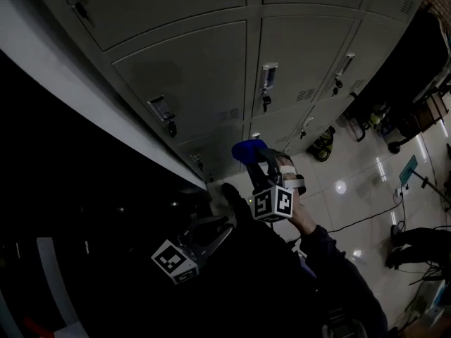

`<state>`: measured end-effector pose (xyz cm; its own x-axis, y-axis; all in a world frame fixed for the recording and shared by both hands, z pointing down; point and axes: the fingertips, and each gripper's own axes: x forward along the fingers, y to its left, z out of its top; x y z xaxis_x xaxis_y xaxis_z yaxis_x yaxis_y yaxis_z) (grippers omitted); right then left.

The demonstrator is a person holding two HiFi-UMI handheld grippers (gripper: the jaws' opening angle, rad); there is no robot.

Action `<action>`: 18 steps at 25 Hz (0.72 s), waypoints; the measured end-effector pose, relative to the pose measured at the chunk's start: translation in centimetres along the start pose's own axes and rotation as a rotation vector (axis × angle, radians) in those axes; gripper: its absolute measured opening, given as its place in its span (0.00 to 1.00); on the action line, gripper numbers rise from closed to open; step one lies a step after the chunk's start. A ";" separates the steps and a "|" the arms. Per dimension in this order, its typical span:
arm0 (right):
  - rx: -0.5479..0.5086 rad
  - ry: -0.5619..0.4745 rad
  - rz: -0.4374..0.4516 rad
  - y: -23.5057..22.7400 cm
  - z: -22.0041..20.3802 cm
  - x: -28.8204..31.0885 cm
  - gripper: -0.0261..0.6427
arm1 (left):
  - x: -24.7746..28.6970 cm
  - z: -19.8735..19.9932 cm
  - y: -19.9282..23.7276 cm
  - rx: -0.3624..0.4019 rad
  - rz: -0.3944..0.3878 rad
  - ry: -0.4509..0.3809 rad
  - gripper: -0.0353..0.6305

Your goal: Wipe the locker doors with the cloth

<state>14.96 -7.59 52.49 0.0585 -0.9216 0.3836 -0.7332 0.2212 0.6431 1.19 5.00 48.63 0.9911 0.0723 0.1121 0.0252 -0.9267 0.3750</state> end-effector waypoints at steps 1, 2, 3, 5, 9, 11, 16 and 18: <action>0.009 0.002 0.002 0.3 -0.1 -1.1 0.23 | -0.5 -0.2 -0.1 -0.003 0.012 -0.008 0.15; 0.021 0.006 0.011 0.7 -0.3 -2.1 0.23 | -0.9 -0.3 -0.1 -0.013 0.026 -0.015 0.15; 0.034 0.009 0.024 1.1 -0.4 -2.9 0.23 | -1.3 -0.4 -0.2 -0.026 0.040 -0.020 0.15; 0.046 0.012 0.052 2.0 -0.4 -4.2 0.23 | -2.1 -1.0 0.1 -0.040 0.065 -0.019 0.15; 0.037 -0.005 0.072 2.1 0.2 -6.5 0.23 | -1.4 -1.3 -0.2 -0.039 0.074 -0.016 0.15; 0.046 -0.021 0.084 1.9 0.2 -7.5 0.23 | -0.4 -1.5 -0.8 -0.039 0.073 -0.009 0.15; 0.063 -0.065 0.122 1.5 -1.4 -9.9 0.23 | 3.4 -1.7 -2.8 -0.058 0.080 0.006 0.15; 0.078 -0.091 0.124 0.7 -2.3 -11.2 0.23 | 5.3 -1.5 -3.8 -0.083 0.085 -0.001 0.15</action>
<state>15.32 3.59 50.18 -0.0949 -0.9147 0.3929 -0.7815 0.3129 0.5397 6.10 9.46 49.21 0.9893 -0.0057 0.1456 -0.0699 -0.8955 0.4395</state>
